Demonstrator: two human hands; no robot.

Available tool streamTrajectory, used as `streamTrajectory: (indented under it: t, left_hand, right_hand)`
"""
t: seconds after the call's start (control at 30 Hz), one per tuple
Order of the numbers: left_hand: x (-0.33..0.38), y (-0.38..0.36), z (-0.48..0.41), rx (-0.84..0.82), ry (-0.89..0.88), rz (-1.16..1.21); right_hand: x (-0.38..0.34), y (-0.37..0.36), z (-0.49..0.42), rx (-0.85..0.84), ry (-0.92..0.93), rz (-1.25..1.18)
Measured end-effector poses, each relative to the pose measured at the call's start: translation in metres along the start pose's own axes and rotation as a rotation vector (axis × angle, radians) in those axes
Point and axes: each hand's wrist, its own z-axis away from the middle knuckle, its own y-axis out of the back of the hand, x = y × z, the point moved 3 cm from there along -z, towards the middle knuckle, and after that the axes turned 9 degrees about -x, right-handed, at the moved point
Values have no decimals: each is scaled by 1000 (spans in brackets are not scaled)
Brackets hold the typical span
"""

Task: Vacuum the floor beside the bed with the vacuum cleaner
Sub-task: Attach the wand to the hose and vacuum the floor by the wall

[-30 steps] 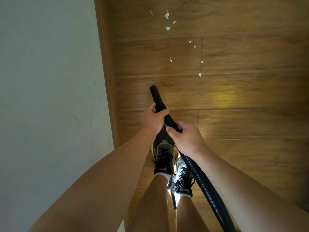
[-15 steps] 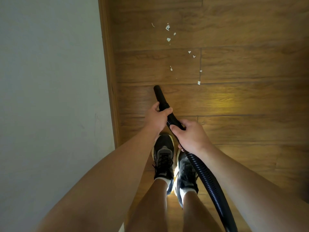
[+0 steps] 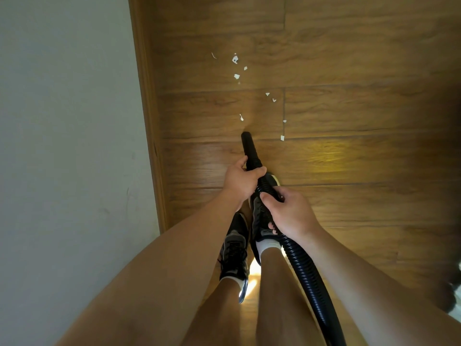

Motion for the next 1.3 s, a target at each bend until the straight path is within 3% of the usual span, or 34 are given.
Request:
streamTrajectory:
  t: [0.53, 1.3]
  left_hand:
    - [9, -37, 1, -53, 12, -102]
    - [33, -85, -19, -114, 45, -69]
  right_hand:
    - [14, 27, 9, 38, -30, -131]
    - [17, 74, 6, 95, -27, -164]
